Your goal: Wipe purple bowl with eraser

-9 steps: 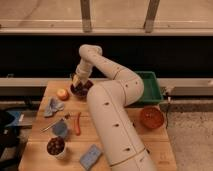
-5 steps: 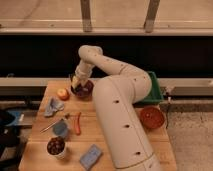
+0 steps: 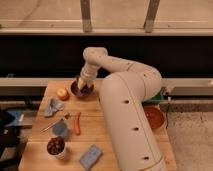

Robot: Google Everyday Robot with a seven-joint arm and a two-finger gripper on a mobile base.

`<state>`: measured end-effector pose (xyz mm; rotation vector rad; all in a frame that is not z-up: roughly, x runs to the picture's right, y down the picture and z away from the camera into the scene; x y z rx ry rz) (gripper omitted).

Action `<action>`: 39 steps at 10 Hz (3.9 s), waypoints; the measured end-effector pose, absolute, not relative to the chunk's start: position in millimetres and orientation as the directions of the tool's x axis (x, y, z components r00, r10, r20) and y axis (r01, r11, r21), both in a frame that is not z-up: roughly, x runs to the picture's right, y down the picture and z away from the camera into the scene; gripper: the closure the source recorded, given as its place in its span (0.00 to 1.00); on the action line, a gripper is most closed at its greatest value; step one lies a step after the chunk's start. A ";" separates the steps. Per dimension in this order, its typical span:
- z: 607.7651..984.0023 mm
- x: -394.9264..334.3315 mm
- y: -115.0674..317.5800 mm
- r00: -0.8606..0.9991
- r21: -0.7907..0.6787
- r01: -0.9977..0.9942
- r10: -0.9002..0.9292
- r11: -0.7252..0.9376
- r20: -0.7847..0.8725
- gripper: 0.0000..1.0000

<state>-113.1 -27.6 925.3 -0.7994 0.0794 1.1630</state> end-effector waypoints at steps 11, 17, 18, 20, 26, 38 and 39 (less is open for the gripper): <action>926.7 -146.4 -29.0 0.489 -0.542 -0.811 0.765 0.221 -0.420 1.00; 932.9 -78.2 -21.5 0.363 -0.447 -0.886 0.787 0.124 -0.499 1.00; 937.9 -79.8 -25.3 0.366 -0.447 -0.885 0.784 0.127 -0.502 1.00; 951.2 -101.0 -39.2 0.391 -0.466 -0.873 0.780 0.146 -0.488 1.00; 954.6 -140.0 -43.4 0.471 -0.534 -0.822 0.761 0.196 -0.445 1.00; 939.8 -113.1 -30.6 0.447 -0.504 -0.846 0.746 0.174 -0.494 1.00; 941.5 -122.0 -33.7 0.456 -0.516 -0.838 0.746 0.177 -0.484 1.00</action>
